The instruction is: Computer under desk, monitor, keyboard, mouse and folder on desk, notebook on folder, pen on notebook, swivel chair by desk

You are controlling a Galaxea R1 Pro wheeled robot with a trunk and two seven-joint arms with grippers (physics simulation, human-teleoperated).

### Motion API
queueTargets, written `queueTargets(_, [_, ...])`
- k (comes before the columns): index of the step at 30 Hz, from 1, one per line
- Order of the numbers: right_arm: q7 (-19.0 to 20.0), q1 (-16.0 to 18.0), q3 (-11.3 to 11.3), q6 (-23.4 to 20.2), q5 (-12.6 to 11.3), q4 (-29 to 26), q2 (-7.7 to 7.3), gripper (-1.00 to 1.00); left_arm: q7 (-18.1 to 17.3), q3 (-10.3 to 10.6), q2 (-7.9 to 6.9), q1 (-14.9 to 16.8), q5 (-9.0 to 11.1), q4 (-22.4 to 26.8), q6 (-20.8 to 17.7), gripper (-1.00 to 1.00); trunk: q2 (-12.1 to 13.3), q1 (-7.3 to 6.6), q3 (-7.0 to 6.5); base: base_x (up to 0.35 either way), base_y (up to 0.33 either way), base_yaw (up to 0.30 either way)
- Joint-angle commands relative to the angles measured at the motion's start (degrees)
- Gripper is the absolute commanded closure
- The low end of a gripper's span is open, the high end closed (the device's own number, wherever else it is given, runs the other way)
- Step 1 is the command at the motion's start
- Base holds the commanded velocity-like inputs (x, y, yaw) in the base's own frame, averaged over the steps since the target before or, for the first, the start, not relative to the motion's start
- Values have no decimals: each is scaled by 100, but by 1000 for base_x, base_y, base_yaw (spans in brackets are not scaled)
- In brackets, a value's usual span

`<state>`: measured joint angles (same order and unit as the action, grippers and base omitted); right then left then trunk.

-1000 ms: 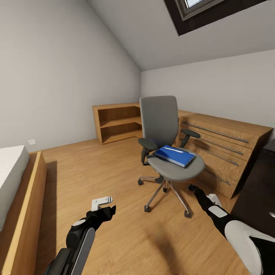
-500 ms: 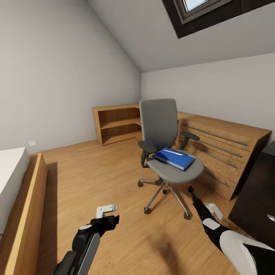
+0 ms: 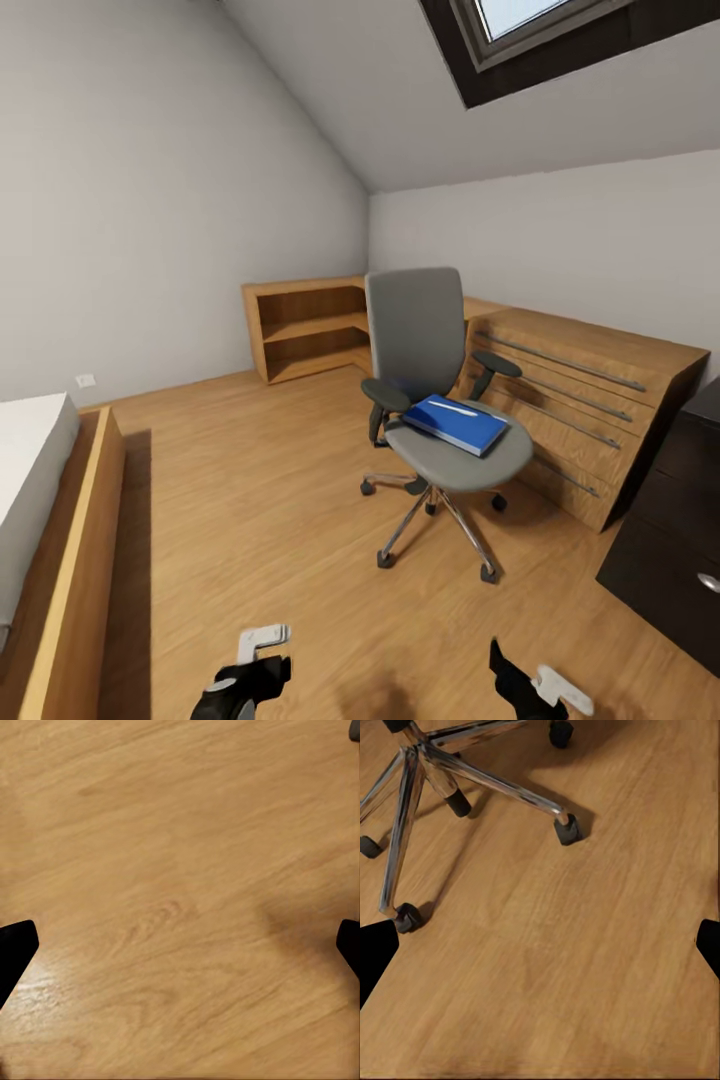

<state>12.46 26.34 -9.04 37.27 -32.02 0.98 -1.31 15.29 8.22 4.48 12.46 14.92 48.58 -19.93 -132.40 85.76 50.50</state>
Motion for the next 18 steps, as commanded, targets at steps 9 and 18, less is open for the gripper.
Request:
queueTargets(9, [38,-184,-54,-2,-13,13,6,-100,27,23,-26,2,75,-549,798,-100,360,-199,-157,0,0,0])
queueTargets(18, [38,-190,-54,-4,-14,14,8,-100,55,27,-24,3,73,-571,815,-100,721,-397,-318,0,0,0])
